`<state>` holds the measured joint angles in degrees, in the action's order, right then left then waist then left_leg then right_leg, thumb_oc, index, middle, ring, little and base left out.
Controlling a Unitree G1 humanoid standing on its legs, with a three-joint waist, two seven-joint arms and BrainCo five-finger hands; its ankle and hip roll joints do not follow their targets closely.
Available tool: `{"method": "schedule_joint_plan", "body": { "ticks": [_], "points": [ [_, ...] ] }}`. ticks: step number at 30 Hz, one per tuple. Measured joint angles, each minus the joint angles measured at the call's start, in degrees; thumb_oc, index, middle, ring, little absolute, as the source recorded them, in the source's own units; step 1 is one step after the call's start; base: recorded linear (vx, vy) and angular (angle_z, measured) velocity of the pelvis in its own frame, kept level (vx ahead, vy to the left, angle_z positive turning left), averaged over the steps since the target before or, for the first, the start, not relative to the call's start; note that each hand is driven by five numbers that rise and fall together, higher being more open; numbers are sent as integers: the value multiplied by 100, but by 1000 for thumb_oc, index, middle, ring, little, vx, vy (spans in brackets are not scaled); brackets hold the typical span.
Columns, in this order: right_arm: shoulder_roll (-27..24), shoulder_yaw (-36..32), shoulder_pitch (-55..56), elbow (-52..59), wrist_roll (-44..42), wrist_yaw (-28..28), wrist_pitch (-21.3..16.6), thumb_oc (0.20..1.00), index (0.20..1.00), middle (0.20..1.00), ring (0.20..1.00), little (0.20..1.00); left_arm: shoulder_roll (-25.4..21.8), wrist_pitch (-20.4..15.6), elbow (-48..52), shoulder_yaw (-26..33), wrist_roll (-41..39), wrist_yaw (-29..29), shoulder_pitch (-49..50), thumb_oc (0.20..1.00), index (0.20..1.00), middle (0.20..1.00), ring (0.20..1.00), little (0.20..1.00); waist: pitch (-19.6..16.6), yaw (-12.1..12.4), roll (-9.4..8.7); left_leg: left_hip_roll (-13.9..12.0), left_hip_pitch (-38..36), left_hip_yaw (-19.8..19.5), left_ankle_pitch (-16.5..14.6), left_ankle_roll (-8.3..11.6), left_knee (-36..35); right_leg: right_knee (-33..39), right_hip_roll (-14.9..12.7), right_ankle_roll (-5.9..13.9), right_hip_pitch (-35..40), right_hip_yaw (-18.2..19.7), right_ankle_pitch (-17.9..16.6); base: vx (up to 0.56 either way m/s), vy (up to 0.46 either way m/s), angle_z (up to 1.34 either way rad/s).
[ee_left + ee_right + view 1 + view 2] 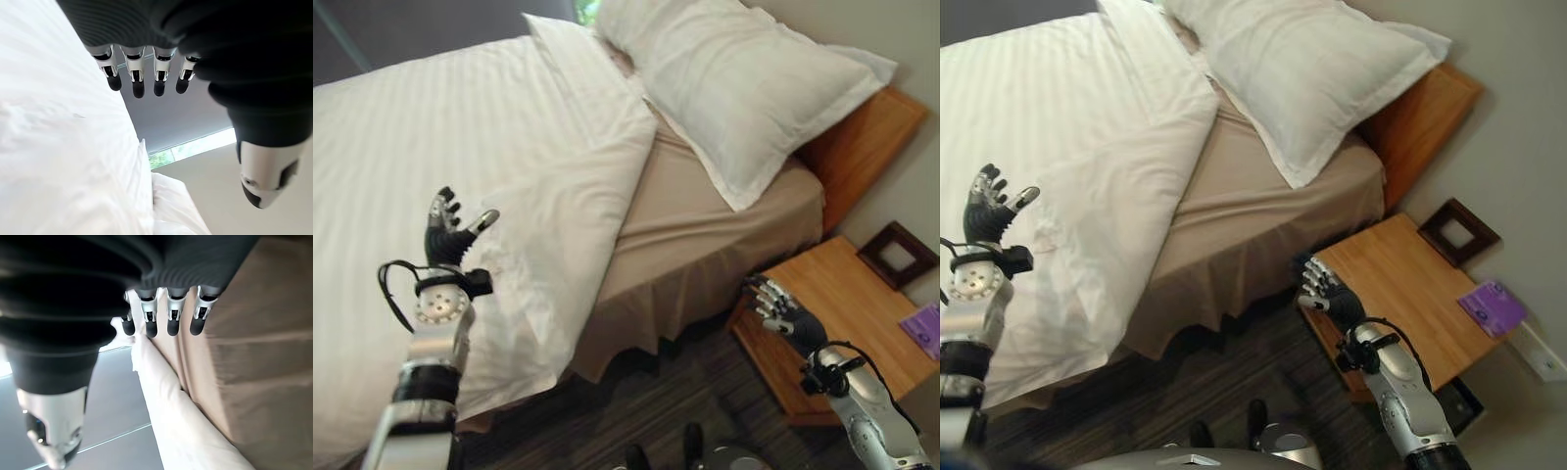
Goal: Making the bed.
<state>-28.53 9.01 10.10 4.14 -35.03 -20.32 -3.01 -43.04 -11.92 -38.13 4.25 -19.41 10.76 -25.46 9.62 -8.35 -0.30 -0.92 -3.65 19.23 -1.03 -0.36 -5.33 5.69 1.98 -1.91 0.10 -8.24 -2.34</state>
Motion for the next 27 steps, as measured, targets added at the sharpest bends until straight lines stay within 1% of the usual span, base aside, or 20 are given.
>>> {"method": "schedule_joint_plan", "body": {
  "ticks": [1,4,5,6,8,10,11,12,15,17,19,22,24,25,27],
  "points": [
    [-48,49,68,6,-2,-20,4,1000,1000,1000,1000,1000,-90,16,-323,-52,31,8,-236,1000,1000,1000,1000,1000,-1,-91,1,8,41,49,0,-1,-1,-1,-12,6,-49,23,-9,-32,65,-28],
    [-85,58,82,7,-104,-20,4,1000,1000,1000,1000,1000,-164,24,-987,-197,8,29,-1052,1000,1000,1000,1000,1000,10,-116,16,8,390,84,12,-19,-1,-1,-8,9,-441,106,-133,-88,84,-17],
    [-110,115,5,13,-149,-15,-2,1000,1000,1000,1000,1000,-284,78,-1616,-407,-62,92,-1712,1000,1000,1000,1000,1000,25,-167,3,13,738,161,73,-101,0,-2,-12,26,-812,160,-274,-54,60,-23],
    [-150,189,-86,14,-149,-11,-1,1000,1000,1000,1000,1000,-387,149,-1747,-443,-73,167,-1965,1000,1000,1000,1000,1000,45,-188,-25,22,912,222,111,-134,0,-2,-16,31,-1009,203,-349,-51,44,-26],
    [-198,309,-151,15,-150,8,-2,1000,1000,1000,1000,1000,-431,141,-1776,-436,-72,401,-2208,1000,1000,1000,1000,1000,152,-290,-56,45,1093,277,164,-167,-1,-1,-39,32,-1204,262,-436,-11,41,-20],
    [-193,346,-94,15,-150,30,-14,1000,1000,1000,1000,1000,-432,140,-1775,-403,-72,527,-2210,1000,1000,1000,1000,1000,186,-319,-85,44,1095,341,160,-162,-3,1,-36,34,-1223,304,-441,8,29,-15],
    [-200,382,-73,16,-150,37,-17,1000,1000,1000,1000,1000,-467,129,-1775,-370,-73,725,-2215,1000,1000,1000,1000,1000,207,-313,-102,40,1162,369,156,-153,-22,1,-27,38,-1305,371,-440,19,15,-14],
    [-200,383,-77,16,-151,44,-18,1000,1000,1000,1000,1000,-478,126,-1775,-355,-73,773,-2218,1000,1000,1000,1000,1000,256,-312,-111,42,1170,376,157,-148,-30,1,-26,39,-1318,377,-441,23,17,-14],
    [-207,477,-114,16,-152,108,-33,1000,1000,1000,1000,1000,-492,119,-1779,-118,-90,977,-2229,1000,1000,1000,1000,1000,351,-271,-166,36,1321,401,167,-121,-26,0,-9,52,-1487,416,-454,33,13,-8],
    [-207,527,-226,17,-152,115,-45,1000,1000,1000,1000,1000,-738,129,-1936,-101,-87,1107,-2220,1000,1000,1000,1000,1000,488,-245,-297,16,1382,425,202,-125,-2,-2,22,-3,-1560,446,-533,62,27,-7],
    [-211,530,-248,17,-152,128,-103,1000,1000,1000,1000,1000,-901,130,-2045,-99,-85,1150,-2222,1000,1000,1000,1000,1000,517,-238,-344,5,1424,425,203,-122,-2,-2,32,-4,-1599,442,-534,50,21,0],
    [-211,552,-355,18,-152,134,-123,1000,1000,1000,1000,1000,-1118,135,-2291,-37,-84,1156,-2219,1000,1000,1000,1000,1000,577,-219,-349,6,1422,439,202,-120,0,-2,28,-5,-1602,449,-534,32,9,0],
    [-213,555,-372,18,-152,133,-127,1000,1000,1000,1000,1000,-1124,135,-2313,69,-79,1159,-2209,1000,1000,1000,1000,1000,584,-173,-349,8,1421,434,202,-120,-1,-2,25,-5,-1597,448,-534,44,14,2],
    [-216,559,-374,20,-153,132,-133,1000,1000,1000,1000,1000,-1130,148,-2412,74,-76,1156,-2211,1000,1000,1000,1000,1000,600,-107,-352,10,1421,410,202,-120,0,-2,21,-5,-1596,438,-534,25,12,6],
    [-252,588,-388,22,-153,133,-143,1000,1000,1000,1000,1000,-1130,149,-2428,75,-76,1155,-2211,1000,1000,1000,1000,1000,648,-78,-355,12,1436,371,203,-120,0,-1,17,-5,-1595,405,-534,26,14,9]
  ]
}}
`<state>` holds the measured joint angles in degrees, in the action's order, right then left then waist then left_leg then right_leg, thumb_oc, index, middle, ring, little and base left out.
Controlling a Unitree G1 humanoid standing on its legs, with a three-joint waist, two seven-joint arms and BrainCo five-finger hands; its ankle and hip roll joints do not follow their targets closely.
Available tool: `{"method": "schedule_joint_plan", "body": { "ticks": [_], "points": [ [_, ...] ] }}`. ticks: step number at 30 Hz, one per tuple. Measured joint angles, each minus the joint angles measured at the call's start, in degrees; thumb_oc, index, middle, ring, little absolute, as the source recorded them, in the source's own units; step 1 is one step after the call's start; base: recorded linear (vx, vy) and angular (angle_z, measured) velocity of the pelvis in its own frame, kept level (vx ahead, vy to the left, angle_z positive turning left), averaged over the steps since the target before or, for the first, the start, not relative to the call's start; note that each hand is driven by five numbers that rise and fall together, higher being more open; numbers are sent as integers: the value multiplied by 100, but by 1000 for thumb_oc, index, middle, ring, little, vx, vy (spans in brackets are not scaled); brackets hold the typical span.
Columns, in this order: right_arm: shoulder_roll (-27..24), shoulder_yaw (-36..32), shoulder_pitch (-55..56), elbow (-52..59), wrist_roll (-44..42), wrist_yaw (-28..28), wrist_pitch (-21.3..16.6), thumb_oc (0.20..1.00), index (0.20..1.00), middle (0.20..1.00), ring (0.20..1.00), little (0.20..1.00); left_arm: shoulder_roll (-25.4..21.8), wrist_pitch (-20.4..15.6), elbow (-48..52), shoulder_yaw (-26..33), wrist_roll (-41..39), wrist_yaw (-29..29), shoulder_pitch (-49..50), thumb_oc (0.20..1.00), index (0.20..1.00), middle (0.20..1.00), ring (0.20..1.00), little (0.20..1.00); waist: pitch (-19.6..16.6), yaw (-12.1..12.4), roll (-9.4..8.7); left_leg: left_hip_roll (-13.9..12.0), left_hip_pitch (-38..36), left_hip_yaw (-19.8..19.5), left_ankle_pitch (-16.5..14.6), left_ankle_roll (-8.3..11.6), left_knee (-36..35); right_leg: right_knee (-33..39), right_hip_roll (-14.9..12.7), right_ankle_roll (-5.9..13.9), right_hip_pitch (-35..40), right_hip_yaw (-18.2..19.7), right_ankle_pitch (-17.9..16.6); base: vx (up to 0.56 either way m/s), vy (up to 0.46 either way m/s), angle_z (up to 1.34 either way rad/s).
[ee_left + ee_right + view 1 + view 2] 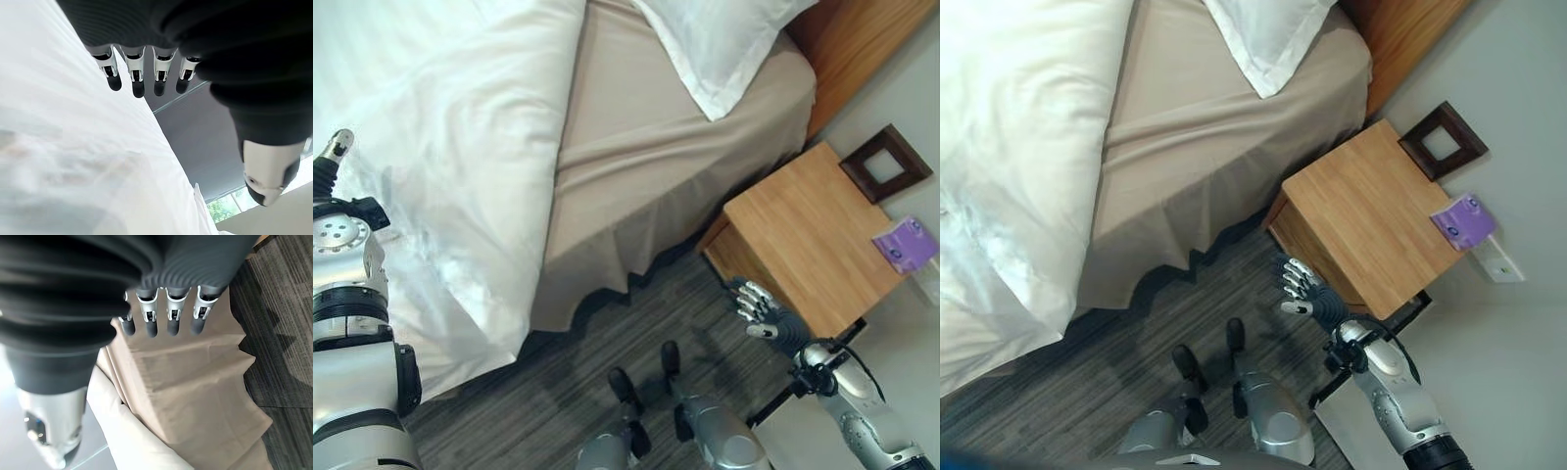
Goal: Making the bed.
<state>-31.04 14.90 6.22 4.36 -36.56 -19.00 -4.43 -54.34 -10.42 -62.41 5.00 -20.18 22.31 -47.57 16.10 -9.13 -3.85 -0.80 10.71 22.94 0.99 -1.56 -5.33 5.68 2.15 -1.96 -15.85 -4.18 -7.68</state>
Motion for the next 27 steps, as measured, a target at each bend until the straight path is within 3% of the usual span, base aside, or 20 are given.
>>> {"method": "schedule_joint_plan", "body": {
  "ticks": [10,15,21,22,23,27],
  "points": [
    [-170,104,-4,-1,-58,11,-14,1000,1000,1000,1000,1000,5,59,-147,-32,-221,-92,12,1000,1000,1000,1000,1000,257,-37,-188,12,265,2,48,4,0,0,-9,23,-271,17,-46,12,5,0],
    [-164,233,-188,-1,-134,19,-78,1000,1000,1000,1000,1000,5,37,67,-658,-223,-231,-468,1000,1000,1000,1000,1000,448,-157,-309,16,569,19,63,-11,2,-1,-11,18,-576,34,-85,-2,-4,-1],
    [-151,517,-436,-3,-200,79,-126,1000,1000,1000,1000,1000,61,-82,215,-992,-457,-168,-886,1000,1000,1000,1000,1000,515,-143,-338,7,675,15,63,-9,2,-2,0,12,-697,84,-92,3,1,-2],
    [-147,565,-470,-2,-222,92,-126,1000,1000,1000,1000,1000,65,-91,248,-1040,-460,-168,-914,282,282,282,282,282,515,-150,-338,8,686,9,63,-10,2,-2,-1,12,-706,85,-92,2,-3,5],
    [-133,570,-462,-3,-222,97,-126,1000,1000,1000,1000,1000,129,-91,361,-1117,-541,-160,-913,200,200,200,200,200,516,-146,-340,12,686,7,63,-10,1,-2,-5,12,-706,86,-92,-5,-3,4],
    [-87,573,-439,-28,-221,112,-126,1000,1000,1000,1000,1000,426,-208,814,-1431,-648,-134,-1069,200,200,200,200,200,519,-145,-370,42,684,12,64,-11,1,-1,-35,58,-704,124,-125,-7,4,0]
  ]
}}
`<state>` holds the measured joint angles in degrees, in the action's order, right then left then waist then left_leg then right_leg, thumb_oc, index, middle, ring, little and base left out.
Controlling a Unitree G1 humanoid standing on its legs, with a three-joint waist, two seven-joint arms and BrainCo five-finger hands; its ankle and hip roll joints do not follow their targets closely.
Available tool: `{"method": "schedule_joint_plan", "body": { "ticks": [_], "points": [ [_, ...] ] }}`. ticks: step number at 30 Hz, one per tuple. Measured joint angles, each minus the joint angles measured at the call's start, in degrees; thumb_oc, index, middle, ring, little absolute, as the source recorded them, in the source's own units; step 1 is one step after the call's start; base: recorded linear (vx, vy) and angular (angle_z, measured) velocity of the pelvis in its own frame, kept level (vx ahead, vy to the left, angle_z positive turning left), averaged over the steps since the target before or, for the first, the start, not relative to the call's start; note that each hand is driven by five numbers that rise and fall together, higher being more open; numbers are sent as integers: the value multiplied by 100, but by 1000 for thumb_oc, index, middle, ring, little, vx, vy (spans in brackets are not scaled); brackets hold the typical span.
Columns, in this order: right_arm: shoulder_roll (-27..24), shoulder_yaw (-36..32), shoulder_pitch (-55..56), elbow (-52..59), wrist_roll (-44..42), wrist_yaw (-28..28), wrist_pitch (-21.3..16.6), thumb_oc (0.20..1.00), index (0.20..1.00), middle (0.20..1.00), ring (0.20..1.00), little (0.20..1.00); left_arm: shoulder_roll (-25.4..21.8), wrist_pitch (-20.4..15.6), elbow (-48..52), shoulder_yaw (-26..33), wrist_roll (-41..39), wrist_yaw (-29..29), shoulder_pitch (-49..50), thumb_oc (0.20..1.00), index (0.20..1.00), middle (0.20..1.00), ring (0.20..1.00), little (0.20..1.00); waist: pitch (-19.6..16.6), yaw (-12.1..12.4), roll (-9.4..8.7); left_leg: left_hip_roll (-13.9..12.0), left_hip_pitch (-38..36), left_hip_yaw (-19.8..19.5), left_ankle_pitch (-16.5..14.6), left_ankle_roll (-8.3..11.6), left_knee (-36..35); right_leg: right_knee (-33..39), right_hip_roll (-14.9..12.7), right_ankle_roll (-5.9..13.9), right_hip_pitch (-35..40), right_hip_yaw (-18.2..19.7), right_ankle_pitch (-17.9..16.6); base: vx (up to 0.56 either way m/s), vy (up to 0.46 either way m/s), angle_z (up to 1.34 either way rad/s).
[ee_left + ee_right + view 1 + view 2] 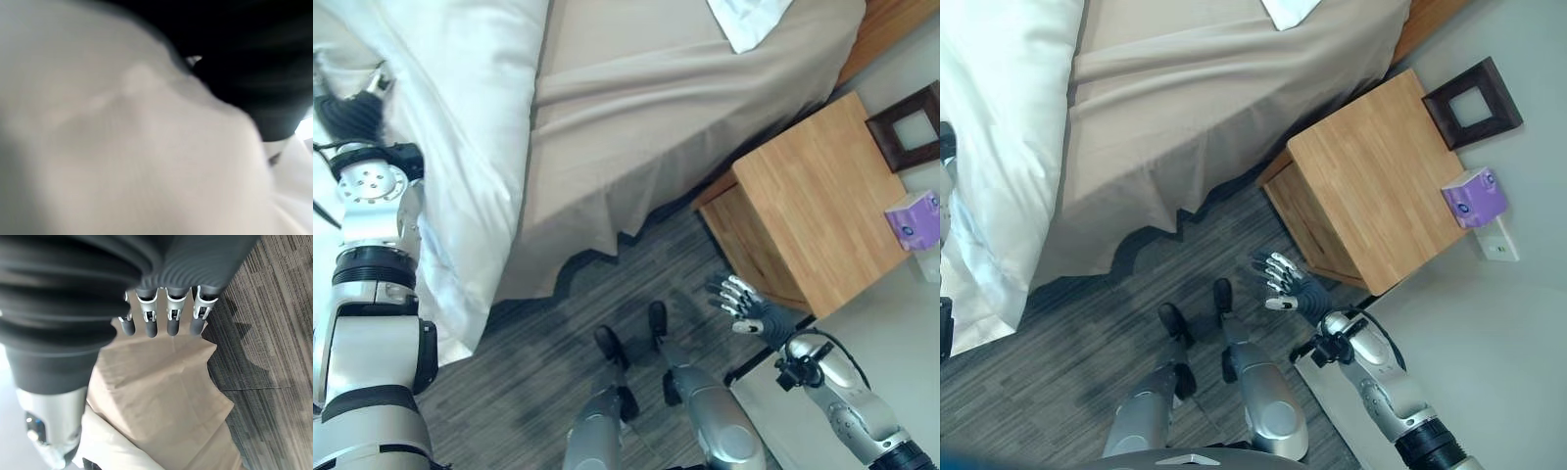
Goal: Making the bed.
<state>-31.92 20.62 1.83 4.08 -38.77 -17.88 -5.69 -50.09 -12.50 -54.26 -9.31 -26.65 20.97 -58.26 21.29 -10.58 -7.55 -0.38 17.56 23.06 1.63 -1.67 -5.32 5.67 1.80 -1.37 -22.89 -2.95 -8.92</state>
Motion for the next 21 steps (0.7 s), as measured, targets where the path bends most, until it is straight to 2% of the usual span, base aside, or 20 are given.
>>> {"method": "schedule_joint_plan", "body": {
  "ticks": [2,5,7,10,15,19,20,21],
  "points": [
    [2,-7,14,-10,4,-1,1,1000,1000,1000,1000,1000,234,-1,237,-162,4,0,-90,200,200,200,200,200,0,-21,0,28,-6,16,6,-9,0,0,-28,34,-2,26,-24,0,0,0],
    [47,4,28,-43,6,-2,5,1000,1000,1000,1000,1000,765,-27,1407,-345,55,-57,92,200,200,200,200,200,0,23,1,68,-30,8,28,-42,1,0,-67,50,25,23,-35,-25,4,0],
    [71,-12,-6,-47,13,9,1,1000,1000,1000,1000,1000,1069,-77,2112,-580,86,-250,374,200,200,200,200,200,2,5,4,95,-85,27,28,-43,1,0,-91,67,66,53,-47,-23,7,-7],
    [154,-10,-3,-49,60,11,3,1000,1000,1000,1000,1000,1478,-115,2513,-988,118,-600,546,200,200,200,200,200,4,-22,8,108,-184,51,27,-43,0,1,-101,76,158,80,-53,-29,14,-5],
    [158,-14,-8,-43,66,21,9,1000,1000,1000,1000,1000,1610,-84,2825,-1165,522,-764,867,200,200,200,200,200,37,-30,77,108,-286,154,27,-43,-1,1,-93,81,223,185,-87,-25,4,-10],
    [146,-189,73,161,55,8,45,1000,1000,1000,1000,1000,1619,-56,3230,-1168,811,-946,1578,200,200,200,200,200,46,-23,379,111,-342,199,27,-43,-1,1,-89,85,255,235,-106,-28,-3,-6],
    [145,-188,51,246,54,-12,48,1000,1000,1000,1000,1000,1615,9,3213,-1170,949,-1048,1714,1000,1000,1000,1000,1000,31,-10,437,109,-379,231,27,-43,-2,1,-82,85,281,272,-106,-33,-3,-8],
    [143,-199,41,298,54,-21,50,1000,1000,1000,1000,1000,1624,31,3202,-1198,960,-1130,1808,1000,1000,1000,1000,1000,34,-13,472,107,-411,238,26,-43,-2,1,-80,85,312,279,-106,-28,-7,-12]
  ]
}}
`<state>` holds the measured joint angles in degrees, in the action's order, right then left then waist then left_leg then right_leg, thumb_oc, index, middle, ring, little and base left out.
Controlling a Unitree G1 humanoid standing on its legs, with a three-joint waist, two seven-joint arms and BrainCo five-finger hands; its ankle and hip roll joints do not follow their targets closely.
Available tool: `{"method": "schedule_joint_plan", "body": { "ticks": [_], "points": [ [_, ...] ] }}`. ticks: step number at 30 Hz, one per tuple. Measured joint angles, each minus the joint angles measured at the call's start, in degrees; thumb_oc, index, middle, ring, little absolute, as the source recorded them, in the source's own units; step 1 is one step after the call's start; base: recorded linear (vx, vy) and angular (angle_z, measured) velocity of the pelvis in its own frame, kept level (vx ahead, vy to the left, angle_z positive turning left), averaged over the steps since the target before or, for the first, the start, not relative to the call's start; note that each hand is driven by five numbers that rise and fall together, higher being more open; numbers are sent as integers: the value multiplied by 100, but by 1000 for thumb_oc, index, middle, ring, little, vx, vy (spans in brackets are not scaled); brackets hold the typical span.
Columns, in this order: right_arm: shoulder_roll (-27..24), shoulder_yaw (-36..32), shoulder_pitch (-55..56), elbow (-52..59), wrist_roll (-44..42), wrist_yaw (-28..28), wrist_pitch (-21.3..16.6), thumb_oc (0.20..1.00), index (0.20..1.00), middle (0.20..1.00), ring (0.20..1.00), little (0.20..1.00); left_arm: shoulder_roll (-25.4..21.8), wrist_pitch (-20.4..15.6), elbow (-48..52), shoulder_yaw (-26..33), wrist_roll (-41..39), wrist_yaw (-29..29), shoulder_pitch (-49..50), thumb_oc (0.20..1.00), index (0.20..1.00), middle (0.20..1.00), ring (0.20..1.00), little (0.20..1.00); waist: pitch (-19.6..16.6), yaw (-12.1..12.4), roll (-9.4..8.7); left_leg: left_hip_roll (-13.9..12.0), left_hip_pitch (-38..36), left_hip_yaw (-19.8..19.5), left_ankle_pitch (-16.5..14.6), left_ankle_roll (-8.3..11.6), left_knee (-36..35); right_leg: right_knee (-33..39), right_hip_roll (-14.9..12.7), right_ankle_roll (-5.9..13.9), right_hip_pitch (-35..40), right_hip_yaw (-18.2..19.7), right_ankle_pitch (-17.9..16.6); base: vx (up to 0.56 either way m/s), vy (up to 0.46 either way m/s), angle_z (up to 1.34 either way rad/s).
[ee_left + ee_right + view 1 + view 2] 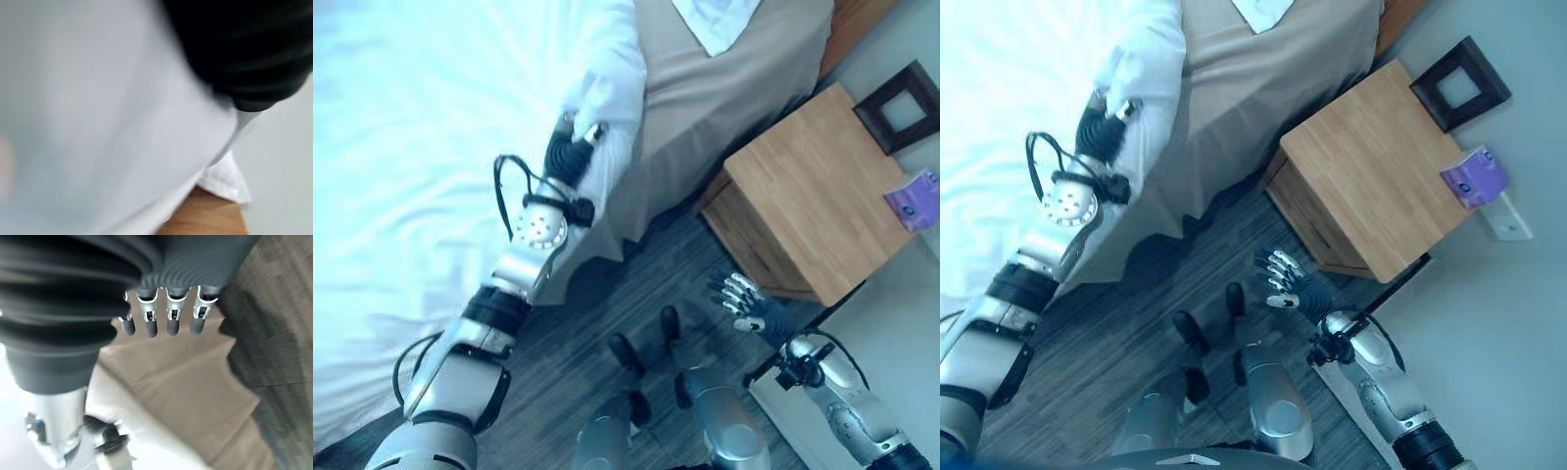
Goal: Making the bed.
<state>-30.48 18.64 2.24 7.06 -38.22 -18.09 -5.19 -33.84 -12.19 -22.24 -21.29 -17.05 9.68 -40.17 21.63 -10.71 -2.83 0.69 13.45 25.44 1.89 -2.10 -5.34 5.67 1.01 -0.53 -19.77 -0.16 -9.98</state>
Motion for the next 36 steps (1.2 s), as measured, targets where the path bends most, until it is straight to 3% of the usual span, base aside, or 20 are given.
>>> {"method": "schedule_joint_plan", "body": {
  "ticks": [4,10,18,22,23,24,27,31,32,33,34,35,36],
  "points": [
    [-9,-31,20,107,0,-51,51,1000,1000,1000,1000,1000,-159,168,135,-204,-2,-664,226,1000,1000,1000,1000,1000,-33,-15,199,1,-140,42,-8,7,-2,0,3,4,123,59,3,3,2,-6],
    [-248,-64,95,104,8,-200,152,1000,1000,1000,1000,1000,-351,172,1096,-544,-84,-1739,859,1000,1000,1000,1000,1000,-135,-31,499,-8,-275,28,-24,27,-27,1,5,6,256,66,6,-13,-16,0],
    [-357,-81,184,104,6,-255,200,1000,1000,1000,1000,1000,-412,222,1887,-364,-1155,-2265,1408,1000,1000,1000,1000,1000,-381,-11,884,-8,-393,-104,-45,54,-37,1,-1,33,409,-14,65,-5,-12,5],
    [-323,-299,379,106,13,-302,197,1000,1000,1000,1000,1000,-169,214,2496,671,-1909,-2352,2268,1000,1000,1000,1000,1000,-543,-24,1009,-17,-506,-169,-52,62,-37,1,2,23,543,-72,110,29,11,6],
    [-317,-450,446,103,15,-295,191,1000,1000,1000,1000,1000,20,152,2665,1099,-2121,-2337,2562,1000,1000,1000,1000,1000,-551,-21,1014,-19,-542,-167,-53,63,-36,1,6,22,579,-68,113,25,24,7],
    [-223,-843,587,69,161,-175,174,1000,1000,1000,1000,1000,525,65,2908,1904,-2506,-2311,3099,1000,1000,1000,1000,1000,-583,-10,1027,-21,-610,-217,-62,75,-36,2,8,25,657,-96,146,28,27,6],
    [-31,-1590,681,-184,356,206,-50,1000,1000,1000,1000,1000,1193,-276,3033,2806,-3172,-2112,3995,1000,1000,1000,1000,1000,-829,50,992,-33,-664,-244,-96,100,-36,2,21,28,715,-98,206,30,18,6],
    [7,-2512,293,-239,1027,814,-222,1000,1000,1000,1000,1000,1470,-376,2865,3620,-3239,-2008,4902,1000,1000,1000,1000,1000,-999,162,966,-28,-713,-266,-101,49,-28,3,17,31,771,-127,217,18,6,4],
    [-22,-2687,20,-254,1116,1015,-364,1000,1000,1000,1000,1000,1507,-385,2645,3636,-3320,-1948,4994,1000,1000,1000,1000,1000,-1073,327,953,-30,-737,-300,-110,42,-36,2,5,40,822,-182,236,10,-3,12],
    [-20,-2665,-210,-289,1135,1095,-394,473,473,473,473,473,1636,-389,2518,3652,-3412,-1919,5010,1000,1000,1000,1000,1000,-1142,367,948,-28,-738,-326,-137,58,-37,2,-1,40,837,-210,245,-3,-4,22],
    [-27,-2565,-490,-340,1129,1188,-429,473,473,473,473,473,1770,-398,2430,3606,-3455,-1880,5073,1000,1000,1000,1000,1000,-1171,382,952,-23,-737,-418,-135,56,-37,2,-15,43,892,-290,261,-17,-12,29],
    [-44,-2447,-752,-350,1128,1257,-444,200,200,200,200,200,1811,-393,2338,3448,-3454,-1876,5111,1000,1000,1000,1000,1000,-1197,433,944,-20,-754,-474,-133,51,-37,2,-24,44,932,-350,279,-21,-7,30],
    [-56,-2303,-974,-357,1122,1279,-533,200,200,200,200,200,1802,-363,2295,3267,-3455,-1877,5128,1000,1000,1000,1000,1000,-1272,506,916,-14,-745,-497,-128,49,-36,3,-25,41,904,-356,285,-35,-16,27]
  ]
}}
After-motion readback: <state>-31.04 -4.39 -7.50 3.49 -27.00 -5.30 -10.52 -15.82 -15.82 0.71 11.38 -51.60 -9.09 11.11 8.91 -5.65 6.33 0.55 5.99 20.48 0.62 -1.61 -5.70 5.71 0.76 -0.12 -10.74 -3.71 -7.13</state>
